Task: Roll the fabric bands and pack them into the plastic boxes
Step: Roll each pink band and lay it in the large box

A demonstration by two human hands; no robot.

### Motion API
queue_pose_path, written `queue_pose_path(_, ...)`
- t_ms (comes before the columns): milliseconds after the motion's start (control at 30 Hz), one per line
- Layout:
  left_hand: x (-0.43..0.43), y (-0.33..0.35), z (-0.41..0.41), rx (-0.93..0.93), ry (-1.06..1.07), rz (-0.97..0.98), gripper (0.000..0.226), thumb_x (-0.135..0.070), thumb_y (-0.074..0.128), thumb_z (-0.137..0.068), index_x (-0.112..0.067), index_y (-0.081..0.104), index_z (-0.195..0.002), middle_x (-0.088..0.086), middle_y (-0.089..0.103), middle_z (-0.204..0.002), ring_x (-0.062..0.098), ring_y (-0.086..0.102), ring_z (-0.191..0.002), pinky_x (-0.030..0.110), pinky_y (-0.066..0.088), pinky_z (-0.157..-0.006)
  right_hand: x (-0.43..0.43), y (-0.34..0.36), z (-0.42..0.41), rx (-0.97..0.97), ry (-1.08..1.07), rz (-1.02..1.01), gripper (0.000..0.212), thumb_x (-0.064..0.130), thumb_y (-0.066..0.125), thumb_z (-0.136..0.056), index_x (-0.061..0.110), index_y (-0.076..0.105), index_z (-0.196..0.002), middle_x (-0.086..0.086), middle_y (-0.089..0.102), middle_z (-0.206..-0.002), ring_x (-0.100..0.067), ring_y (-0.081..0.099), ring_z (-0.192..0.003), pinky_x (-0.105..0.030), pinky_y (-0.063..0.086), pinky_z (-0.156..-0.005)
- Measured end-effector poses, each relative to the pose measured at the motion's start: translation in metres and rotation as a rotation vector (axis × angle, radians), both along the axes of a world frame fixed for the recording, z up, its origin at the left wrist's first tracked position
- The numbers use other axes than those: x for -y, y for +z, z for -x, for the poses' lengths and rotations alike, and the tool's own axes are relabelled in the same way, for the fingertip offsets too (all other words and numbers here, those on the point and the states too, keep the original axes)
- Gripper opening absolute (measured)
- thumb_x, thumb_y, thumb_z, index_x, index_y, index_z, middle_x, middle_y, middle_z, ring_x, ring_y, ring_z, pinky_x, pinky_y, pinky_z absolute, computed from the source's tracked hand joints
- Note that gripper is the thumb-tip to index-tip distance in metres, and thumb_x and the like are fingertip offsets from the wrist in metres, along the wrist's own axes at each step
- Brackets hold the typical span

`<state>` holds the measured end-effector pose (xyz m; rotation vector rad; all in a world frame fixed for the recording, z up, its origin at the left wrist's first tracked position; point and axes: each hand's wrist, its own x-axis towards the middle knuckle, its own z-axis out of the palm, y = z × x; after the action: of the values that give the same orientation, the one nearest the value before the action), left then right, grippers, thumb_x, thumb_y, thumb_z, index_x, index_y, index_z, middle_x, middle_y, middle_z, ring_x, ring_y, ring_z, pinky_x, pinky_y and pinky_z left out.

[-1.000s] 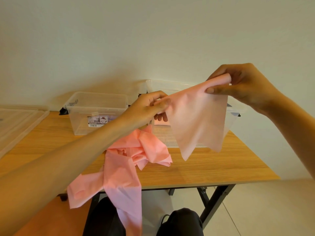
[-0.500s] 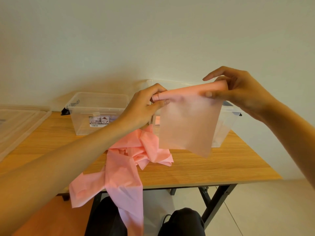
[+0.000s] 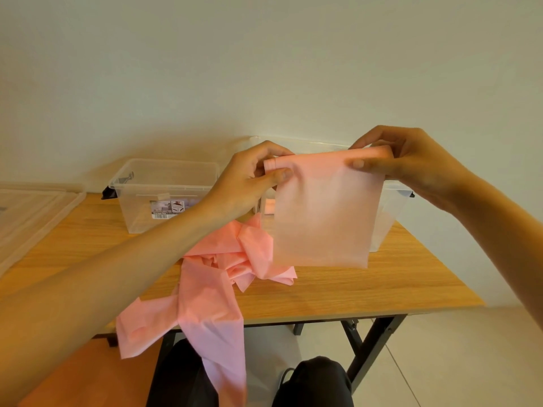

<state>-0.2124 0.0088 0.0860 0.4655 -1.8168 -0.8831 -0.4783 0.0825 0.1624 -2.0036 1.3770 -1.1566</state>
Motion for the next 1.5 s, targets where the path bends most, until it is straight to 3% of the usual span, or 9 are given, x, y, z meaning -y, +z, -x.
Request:
queue_pose_path(133, 0.000, -0.001, 0.001, 0.008, -0.056, -0.016, 0.040, -0.012, 0.075, -0.086, -0.020, 0.058, -0.121, 0.010, 0.059, -0.090, 0.026, 0.056, -0.083, 0.038, 0.047, -0.073, 0.002, -0.002, -0.001, 0.030, -0.037, -0.012, 0.038, 0.039, 0.076, -0.080, 0.004, 0.074, -0.096, -0.010, 0.072, -0.086, -0.020, 0.070, -0.079, -0.032, 0.060, -0.074)
queue_pose_path(267, -0.001, 0.000, 0.004, 0.040, 0.002, 0.051, 0.036, -0.011, 0.077, -0.084, -0.025, 0.063, -0.114, -0.010, 0.064, -0.101, 0.016, 0.061, -0.091, 0.041, 0.052, -0.080, 0.003, -0.006, 0.000, 0.092, -0.044, -0.063, 0.031, 0.036, 0.071, -0.089, 0.005, 0.072, -0.086, -0.004, 0.068, -0.076, -0.016, 0.065, -0.072, -0.025, 0.056, -0.067)
queue_pose_path(467, 0.000, 0.001, 0.004, 0.065, 0.110, 0.112, 0.030, -0.010, 0.076, -0.086, -0.014, 0.067, -0.114, -0.003, 0.068, -0.106, 0.015, 0.064, -0.099, 0.038, 0.052, -0.085, 0.003, -0.007, 0.006, 0.142, 0.016, -0.125, 0.048, 0.022, 0.085, -0.069, 0.005, 0.069, -0.111, -0.011, 0.073, -0.103, -0.023, 0.071, -0.090, -0.035, 0.062, -0.080)
queue_pose_path(633, 0.000, 0.002, 0.004, 0.101, 0.186, 0.170, 0.027, -0.015, 0.076, -0.088, -0.019, 0.068, -0.114, -0.007, 0.067, -0.105, 0.014, 0.063, -0.096, 0.037, 0.051, -0.081, 0.003, -0.011, 0.006, 0.111, 0.024, -0.026, 0.045, 0.024, 0.080, -0.076, -0.003, 0.067, -0.110, -0.013, 0.072, -0.097, -0.023, 0.071, -0.088, -0.035, 0.062, -0.076)
queue_pose_path(800, 0.006, 0.004, 0.005, 0.138, 0.266, 0.223, 0.013, -0.021, 0.071, -0.092, -0.016, 0.070, -0.104, -0.007, 0.050, -0.095, 0.010, 0.054, -0.087, 0.022, 0.040, -0.077, 0.005, -0.012, 0.004, 0.097, 0.018, -0.029, 0.040, 0.029, 0.078, -0.079, 0.001, 0.068, -0.106, -0.007, 0.072, -0.092, -0.021, 0.072, -0.088, -0.036, 0.060, -0.075)
queue_pose_path(933, 0.005, 0.006, 0.004, 0.115, 0.222, 0.167, 0.014, -0.020, 0.069, -0.093, -0.010, 0.071, -0.104, -0.005, 0.065, -0.093, 0.012, 0.060, -0.087, 0.032, 0.044, -0.077, 0.003, -0.014, 0.003, 0.109, 0.045, 0.006, 0.051, 0.022, 0.083, -0.074, 0.012, 0.065, -0.121, -0.008, 0.068, -0.093, -0.023, 0.069, -0.085, -0.037, 0.060, -0.078)
queue_pose_path(1200, -0.001, 0.007, 0.002, 0.086, 0.114, 0.145, 0.043, -0.020, 0.078, -0.086, -0.029, 0.056, -0.121, -0.023, 0.059, -0.111, 0.011, 0.059, -0.096, 0.038, 0.049, -0.081, 0.004, -0.018, 0.003, 0.157, 0.053, -0.056, 0.037, 0.024, 0.077, -0.080, 0.004, 0.070, -0.111, -0.018, 0.075, -0.102, -0.031, 0.073, -0.091, -0.035, 0.061, -0.076)
queue_pose_path(1367, -0.003, 0.010, 0.001, 0.115, 0.191, 0.199, 0.033, -0.018, 0.078, -0.087, -0.023, 0.065, -0.116, -0.020, 0.066, -0.112, 0.012, 0.063, -0.104, 0.044, 0.051, -0.087, 0.005, -0.023, 0.000, 0.218, 0.096, -0.156, 0.033, 0.024, 0.073, -0.084, 0.007, 0.069, -0.112, -0.021, 0.073, -0.105, -0.029, 0.070, -0.091, -0.031, 0.060, -0.074)
queue_pose_path(1500, -0.002, 0.010, 0.001, 0.077, 0.232, 0.188, 0.033, -0.021, 0.083, -0.082, -0.021, 0.067, -0.111, -0.014, 0.068, -0.105, 0.009, 0.065, -0.096, 0.035, 0.053, -0.080, 0.007, -0.028, -0.001, 0.094, 0.071, -0.058, 0.041, 0.012, 0.084, -0.076, 0.010, 0.069, -0.114, -0.023, 0.069, -0.112, -0.035, 0.069, -0.100, -0.043, 0.059, -0.086)
